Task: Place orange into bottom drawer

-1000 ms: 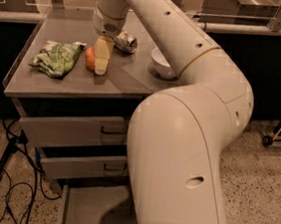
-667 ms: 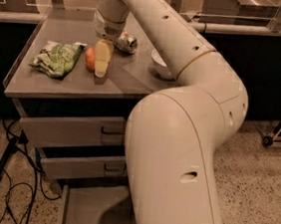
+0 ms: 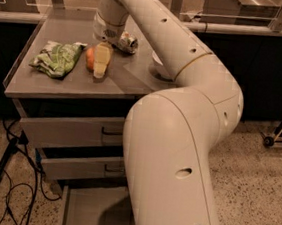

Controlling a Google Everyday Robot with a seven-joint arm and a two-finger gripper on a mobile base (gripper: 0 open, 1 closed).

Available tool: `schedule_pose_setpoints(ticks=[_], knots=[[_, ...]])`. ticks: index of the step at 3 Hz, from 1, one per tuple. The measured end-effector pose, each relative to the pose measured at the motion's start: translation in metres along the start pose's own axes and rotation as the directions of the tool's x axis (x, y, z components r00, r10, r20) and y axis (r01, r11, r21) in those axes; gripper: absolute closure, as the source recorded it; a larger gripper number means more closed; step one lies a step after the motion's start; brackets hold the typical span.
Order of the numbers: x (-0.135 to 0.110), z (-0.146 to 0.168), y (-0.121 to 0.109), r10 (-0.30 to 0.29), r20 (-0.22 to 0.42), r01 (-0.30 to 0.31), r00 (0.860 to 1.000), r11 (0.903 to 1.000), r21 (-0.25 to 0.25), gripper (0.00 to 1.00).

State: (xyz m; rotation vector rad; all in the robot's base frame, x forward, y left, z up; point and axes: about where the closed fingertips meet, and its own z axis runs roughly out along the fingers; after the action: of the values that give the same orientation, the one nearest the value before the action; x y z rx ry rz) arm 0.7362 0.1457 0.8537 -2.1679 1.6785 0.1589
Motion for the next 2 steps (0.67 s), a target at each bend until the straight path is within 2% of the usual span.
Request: schedule_pose_setpoints(ticks=[2], knots=[[0.0,0.0,0.0,0.0,0.0,0.0,1.0,1.0,0.0,0.61]])
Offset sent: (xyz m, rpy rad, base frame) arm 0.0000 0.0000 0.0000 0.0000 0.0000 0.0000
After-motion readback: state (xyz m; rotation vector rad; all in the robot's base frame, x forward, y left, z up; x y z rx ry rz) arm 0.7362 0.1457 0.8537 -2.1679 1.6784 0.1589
